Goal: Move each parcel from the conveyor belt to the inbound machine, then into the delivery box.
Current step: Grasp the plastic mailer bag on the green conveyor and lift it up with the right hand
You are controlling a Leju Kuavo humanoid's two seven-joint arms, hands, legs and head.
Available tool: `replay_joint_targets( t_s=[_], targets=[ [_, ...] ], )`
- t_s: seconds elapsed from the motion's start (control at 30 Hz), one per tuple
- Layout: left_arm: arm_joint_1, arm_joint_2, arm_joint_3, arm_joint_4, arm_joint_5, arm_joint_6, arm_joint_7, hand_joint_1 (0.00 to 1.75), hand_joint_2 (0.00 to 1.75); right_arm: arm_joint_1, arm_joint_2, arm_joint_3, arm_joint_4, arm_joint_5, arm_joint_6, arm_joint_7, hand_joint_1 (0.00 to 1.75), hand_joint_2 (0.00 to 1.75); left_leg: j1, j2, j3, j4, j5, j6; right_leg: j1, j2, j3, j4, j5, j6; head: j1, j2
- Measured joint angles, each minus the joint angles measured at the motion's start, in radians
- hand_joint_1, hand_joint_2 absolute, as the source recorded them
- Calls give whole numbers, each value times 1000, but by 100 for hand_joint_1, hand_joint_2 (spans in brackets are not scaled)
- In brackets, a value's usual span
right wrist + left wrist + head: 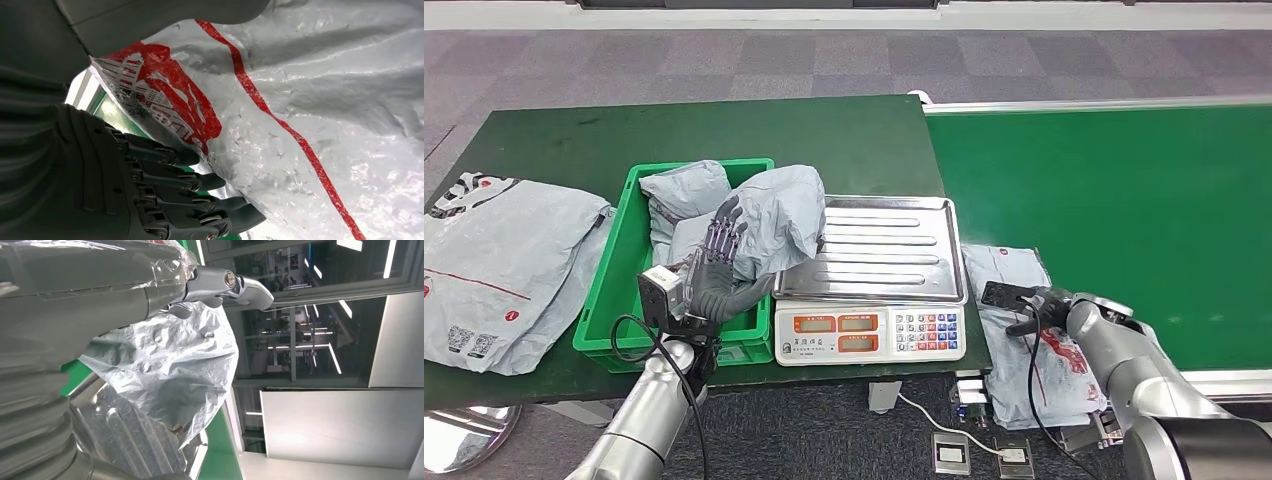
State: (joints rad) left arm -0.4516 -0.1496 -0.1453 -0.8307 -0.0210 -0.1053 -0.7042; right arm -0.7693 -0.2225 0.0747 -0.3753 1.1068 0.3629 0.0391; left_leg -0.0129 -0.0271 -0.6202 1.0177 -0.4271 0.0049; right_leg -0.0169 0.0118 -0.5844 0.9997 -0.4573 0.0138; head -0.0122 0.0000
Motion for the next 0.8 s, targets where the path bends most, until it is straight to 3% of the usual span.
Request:
replay_joint_targets(
  t_s=[0.17, 0.2, 0.3, 0.33, 0.37, 0.5, 0.53, 0.67, 0.8],
  targets=[
    [-7, -1, 0, 7, 1, -8, 0, 0, 175, 0, -10, 16, 7, -12, 149, -176, 0, 175, 0, 0, 1, 0, 0, 0, 0, 0, 1, 0, 0, 0, 0, 0],
    [-9, -2, -1, 10, 1, -11, 0, 0, 175, -1, -13, 24, 7, -16, 180, -216, 14, 175, 0, 1, 1, 0, 0, 0, 0, 1, 1, 0, 0, 0, 0, 0],
    [-15, -3, -1, 18, 2, -17, 0, 0, 175, -2, -18, 49, 8, -20, 238, -294, 144, 175, 0, 3, 3, 0, 0, 0, 0, 3, 1, 0, 0, 0, 0, 0],
    [-16, -4, -2, 20, 2, -17, 0, 0, 175, -3, -19, 57, 8, -20, 248, -307, 175, 175, 0, 4, 3, 0, 0, 0, 0, 4, 2, 0, 0, 0, 0, 0],
    [-17, -4, -2, 22, 2, -17, 0, 0, 175, -4, -20, 66, 8, -21, 254, -316, 173, 175, 0, 5, 3, 0, -1, -1, 0, 4, 2, 0, 0, 0, 0, 0],
    [-18, -4, -2, 24, 5, -17, 0, 0, 175, -6, -21, 92, 8, -33, 256, -319, 134, 175, 1, 5, 4, 0, -1, -1, 1, 5, 2, 0, 0, 0, 0, 0],
    [-18, -4, -2, 24, 6, -17, 0, 0, 175, -7, -21, 96, 8, -36, 255, -318, 134, 175, 1, 5, 4, 0, -1, -1, 1, 5, 2, 0, 0, 0, 0, 0],
    [-18, -4, -2, 24, 8, -17, 0, 0, 175, -6, -21, 114, 8, -44, 262, -319, 166, 175, 1, 5, 4, 0, -1, -1, 1, 5, 2, 0, 0, 0, 0, 0],
    [-18, -4, -2, 24, 9, -16, 0, 0, 175, -4, -20, 126, 8, -50, 266, -321, 168, 175, 0, 5, 4, 0, -1, -1, 1, 5, 2, 0, 0, 0, 0, 0]
  ],
)
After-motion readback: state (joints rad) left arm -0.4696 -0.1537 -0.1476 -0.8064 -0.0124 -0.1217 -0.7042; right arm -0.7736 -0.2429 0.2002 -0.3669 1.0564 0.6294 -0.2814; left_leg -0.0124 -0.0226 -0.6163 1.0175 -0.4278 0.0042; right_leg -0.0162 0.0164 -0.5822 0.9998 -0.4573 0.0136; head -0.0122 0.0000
